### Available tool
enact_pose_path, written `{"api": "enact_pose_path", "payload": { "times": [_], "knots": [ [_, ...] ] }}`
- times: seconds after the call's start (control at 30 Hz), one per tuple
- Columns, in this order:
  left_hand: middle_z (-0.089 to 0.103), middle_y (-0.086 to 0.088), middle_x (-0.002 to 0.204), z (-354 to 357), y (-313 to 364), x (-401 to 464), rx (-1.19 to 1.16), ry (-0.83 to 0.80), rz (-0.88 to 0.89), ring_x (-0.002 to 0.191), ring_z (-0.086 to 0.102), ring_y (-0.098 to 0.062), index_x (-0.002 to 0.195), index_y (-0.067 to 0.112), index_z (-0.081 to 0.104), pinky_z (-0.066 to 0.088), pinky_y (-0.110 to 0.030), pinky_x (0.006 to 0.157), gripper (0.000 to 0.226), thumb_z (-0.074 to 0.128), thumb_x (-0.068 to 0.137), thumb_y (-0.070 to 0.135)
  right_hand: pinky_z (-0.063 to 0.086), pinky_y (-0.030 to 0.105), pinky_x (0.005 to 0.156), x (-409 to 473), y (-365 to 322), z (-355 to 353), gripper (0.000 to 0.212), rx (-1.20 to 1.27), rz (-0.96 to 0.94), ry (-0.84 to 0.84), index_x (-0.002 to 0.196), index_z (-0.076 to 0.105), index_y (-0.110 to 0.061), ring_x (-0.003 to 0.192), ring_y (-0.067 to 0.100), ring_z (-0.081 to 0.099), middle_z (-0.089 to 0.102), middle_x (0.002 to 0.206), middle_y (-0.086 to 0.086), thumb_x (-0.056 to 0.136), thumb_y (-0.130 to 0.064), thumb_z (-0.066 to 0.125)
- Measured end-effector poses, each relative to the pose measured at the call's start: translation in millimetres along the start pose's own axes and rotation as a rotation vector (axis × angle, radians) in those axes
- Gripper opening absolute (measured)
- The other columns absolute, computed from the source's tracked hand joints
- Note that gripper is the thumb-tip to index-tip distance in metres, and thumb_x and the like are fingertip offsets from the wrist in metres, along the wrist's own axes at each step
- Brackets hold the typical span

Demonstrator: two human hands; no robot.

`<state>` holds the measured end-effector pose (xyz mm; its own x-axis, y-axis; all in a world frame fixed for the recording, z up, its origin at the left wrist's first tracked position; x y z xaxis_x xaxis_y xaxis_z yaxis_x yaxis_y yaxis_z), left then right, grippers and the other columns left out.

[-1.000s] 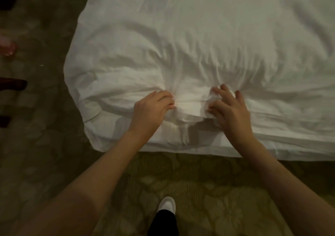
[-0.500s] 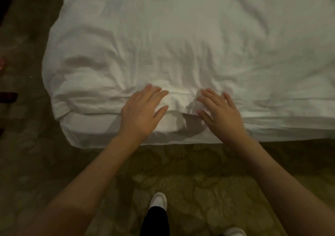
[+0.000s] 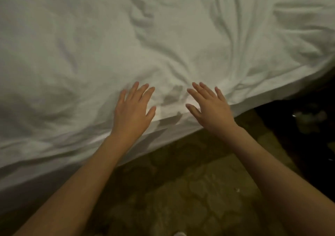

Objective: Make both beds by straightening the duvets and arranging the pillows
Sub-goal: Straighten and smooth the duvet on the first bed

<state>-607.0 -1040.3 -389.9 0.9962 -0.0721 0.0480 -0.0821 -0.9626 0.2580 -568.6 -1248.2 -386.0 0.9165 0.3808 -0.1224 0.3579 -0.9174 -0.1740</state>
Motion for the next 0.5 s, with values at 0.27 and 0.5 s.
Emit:
{"api": "enact_pose_path", "payload": {
  "times": [0.27,0.5],
  "knots": [
    [0.021,0.002,0.158,23.1,141.0,132.4,-0.043,0.0,0.148,0.147,0.006,-0.017,0.15,0.023,0.023,0.003,-0.038,0.118,0.054,0.037,0.1,0.039,-0.001,0.039,0.119,18.5,161.7,-45.2,0.056,-0.001,0.183,0.056,0.151,0.019,-0.026,0.147,0.01,0.002,0.01,0.16,-0.007,0.101,-0.047,0.028],
    [0.029,0.001,0.155,51.5,189.2,263.1,-0.139,0.008,0.175,0.147,0.011,-0.017,0.148,0.02,0.031,0.004,-0.037,0.117,0.053,0.044,0.099,0.033,-0.006,0.035,0.117,94.8,268.9,-60.9,0.055,0.006,0.267,0.052,0.151,0.018,-0.025,0.147,0.009,0.0,0.007,0.16,-0.007,0.101,-0.046,0.026]
  ]
}}
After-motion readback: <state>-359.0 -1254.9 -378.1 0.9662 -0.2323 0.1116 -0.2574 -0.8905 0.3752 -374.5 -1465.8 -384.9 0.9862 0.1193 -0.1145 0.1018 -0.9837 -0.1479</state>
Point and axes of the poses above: each hand's wrist, its own x-axis towards the middle knuckle, its own z-axis out of the palm, y = z × x, the point moved 2 cm from there along x, towards the middle knuckle
